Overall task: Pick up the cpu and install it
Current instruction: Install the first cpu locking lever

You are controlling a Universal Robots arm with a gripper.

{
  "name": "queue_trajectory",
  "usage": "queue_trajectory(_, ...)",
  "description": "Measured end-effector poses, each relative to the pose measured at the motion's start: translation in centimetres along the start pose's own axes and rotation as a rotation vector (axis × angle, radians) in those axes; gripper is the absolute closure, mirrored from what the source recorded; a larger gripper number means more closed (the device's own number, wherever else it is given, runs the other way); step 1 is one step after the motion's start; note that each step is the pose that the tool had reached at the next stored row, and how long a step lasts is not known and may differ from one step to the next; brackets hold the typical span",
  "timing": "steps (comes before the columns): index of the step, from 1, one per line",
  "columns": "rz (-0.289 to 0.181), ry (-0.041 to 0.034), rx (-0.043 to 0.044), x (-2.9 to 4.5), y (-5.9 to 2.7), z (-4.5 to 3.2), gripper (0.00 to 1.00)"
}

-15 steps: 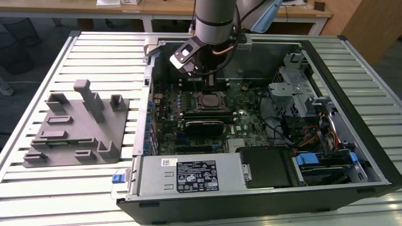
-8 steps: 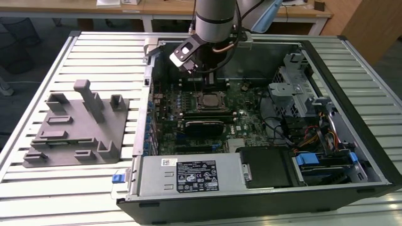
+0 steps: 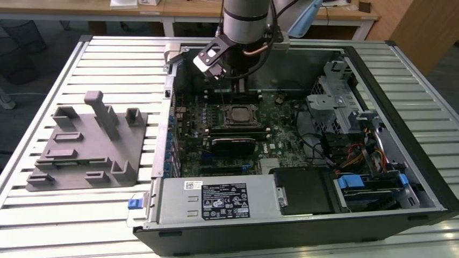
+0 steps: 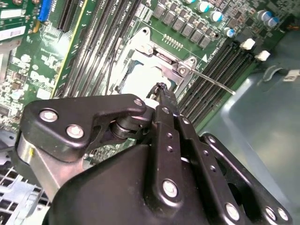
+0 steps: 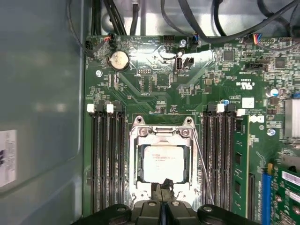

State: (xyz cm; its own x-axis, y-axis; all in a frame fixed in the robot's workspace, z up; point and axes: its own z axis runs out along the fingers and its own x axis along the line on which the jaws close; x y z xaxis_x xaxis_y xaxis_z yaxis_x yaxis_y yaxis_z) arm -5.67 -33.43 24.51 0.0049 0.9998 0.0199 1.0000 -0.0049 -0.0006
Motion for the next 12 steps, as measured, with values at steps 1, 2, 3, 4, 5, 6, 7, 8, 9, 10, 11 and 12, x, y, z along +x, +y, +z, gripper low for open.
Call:
queue_trajectory(1, 0.000, -0.0001, 0.0001, 0.00, 0.00, -0.31, 0.89)
queue_trajectory(2, 0.000, 0.0001, -0.0001, 0.01, 0.00, -0.60, 0.89)
queue_trajectory(3, 0.000, 0.0001, 0.0000, 0.02, 0.00, -0.92, 0.89)
queue_trajectory(4, 0.000, 0.0000, -0.0001, 0.02, 0.00, -1.21, 0.89)
queue_trajectory(5, -0.002, -0.0002, 0.0002, 0.03, 0.00, -1.30, 0.89)
queue_trajectory(6, -0.011, -0.0006, 0.0002, 0.03, -0.01, -1.29, 0.89)
queue_trajectory(7, -0.028, -0.0007, 0.0004, 0.02, -0.01, -1.29, 0.89)
queue_trajectory(8, -0.045, -0.0009, 0.0008, 0.02, -0.01, -1.27, 0.89)
queue_trajectory(9, -0.064, -0.0009, 0.0012, 0.02, -0.01, -1.25, 0.89)
queue_trajectory(10, -0.082, -0.0010, 0.0016, 0.02, -0.02, -1.23, 0.89)
queue_trajectory(11, -0.100, -0.0009, 0.0019, 0.02, -0.02, -1.21, 0.89)
queue_trajectory(12, -0.119, -0.0009, 0.0023, 0.02, -0.02, -1.19, 0.89)
